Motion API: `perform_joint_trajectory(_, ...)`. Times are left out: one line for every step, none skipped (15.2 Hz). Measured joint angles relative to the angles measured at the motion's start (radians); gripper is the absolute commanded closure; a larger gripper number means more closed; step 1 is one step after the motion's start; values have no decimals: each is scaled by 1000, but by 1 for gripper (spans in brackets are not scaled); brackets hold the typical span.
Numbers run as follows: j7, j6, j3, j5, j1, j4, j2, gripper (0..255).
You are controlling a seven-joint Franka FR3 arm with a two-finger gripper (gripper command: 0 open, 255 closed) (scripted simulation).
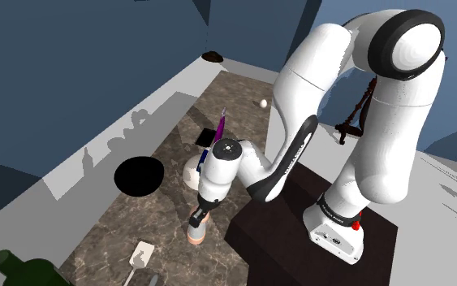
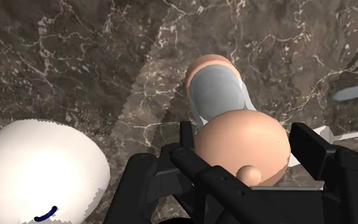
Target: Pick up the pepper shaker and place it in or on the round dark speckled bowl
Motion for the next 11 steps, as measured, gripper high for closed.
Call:
perform_joint_trajectory(0,0,0,0,0,0,0,255)
perform_joint_trajectory(0,0,0,0,0,0,0,255)
perform_joint_trajectory(0,0,0,0,0,0,0,255)
perform_joint_trajectory(-11,-5,11,13,-9,-4,-9,255)
perform_joint_trajectory(-25,-12,26,31,-19,-5,-18,255)
perform_joint_trajectory(-47,-20,46,56,-37,-13,-35,255)
perform_joint_trajectory(-62,-27,63,78,-48,-19,-50,255)
perform_joint_trajectory(-83,-34,81,103,-63,-25,-65,255)
perform_joint_trajectory(-104,-44,101,130,-78,-27,-79,255)
perform_joint_trajectory(-125,-53,120,158,-91,-31,-95,255)
perform_joint_trajectory(-152,-65,144,194,-108,-34,-114,255)
